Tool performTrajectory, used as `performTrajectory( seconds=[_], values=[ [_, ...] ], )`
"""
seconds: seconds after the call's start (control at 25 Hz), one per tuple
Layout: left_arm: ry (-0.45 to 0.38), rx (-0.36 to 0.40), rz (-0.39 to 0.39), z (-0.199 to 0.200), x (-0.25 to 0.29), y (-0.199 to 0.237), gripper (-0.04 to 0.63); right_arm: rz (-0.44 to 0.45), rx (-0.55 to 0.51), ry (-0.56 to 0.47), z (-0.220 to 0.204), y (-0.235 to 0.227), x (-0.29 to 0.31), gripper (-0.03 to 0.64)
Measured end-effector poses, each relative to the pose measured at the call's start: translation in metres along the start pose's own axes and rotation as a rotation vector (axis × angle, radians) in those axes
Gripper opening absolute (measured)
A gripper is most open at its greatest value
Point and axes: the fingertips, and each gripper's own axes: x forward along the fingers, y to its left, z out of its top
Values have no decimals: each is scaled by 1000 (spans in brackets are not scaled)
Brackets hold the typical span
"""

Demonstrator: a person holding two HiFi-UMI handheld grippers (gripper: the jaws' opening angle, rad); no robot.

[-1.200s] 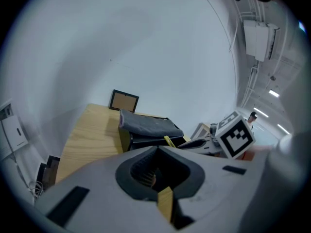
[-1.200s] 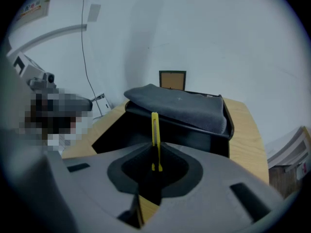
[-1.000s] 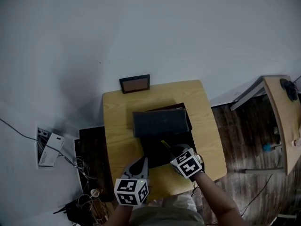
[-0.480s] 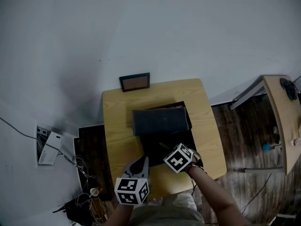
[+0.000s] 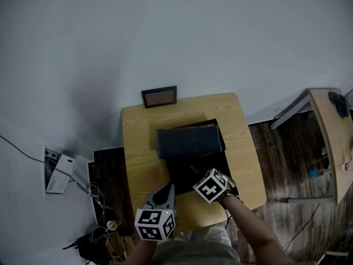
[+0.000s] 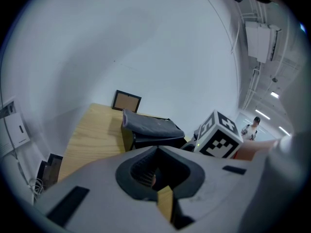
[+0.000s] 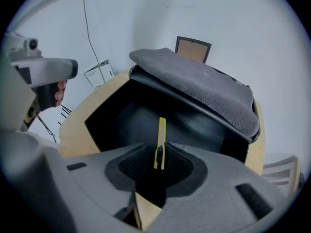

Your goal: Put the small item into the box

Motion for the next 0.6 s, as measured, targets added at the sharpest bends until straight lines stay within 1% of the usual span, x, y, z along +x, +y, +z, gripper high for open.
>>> performTrajectory(
  seconds=[0.16,0.32,0.44,0.6],
  values=[
    [-6,2,-4,2,-3,-1,2,-33,17,-46,4,-4,-7,80],
    [-11,10,-14,3,-8,-4,2,-79,61,-124,10,-7,-24,78],
    [-18,20,-27,4,-13,-8,2,-117,114,-200,13,-7,-40,78],
    [-25,44,-46,7,-20,-14,2,-183,206,-337,16,-8,-68,50]
  ],
)
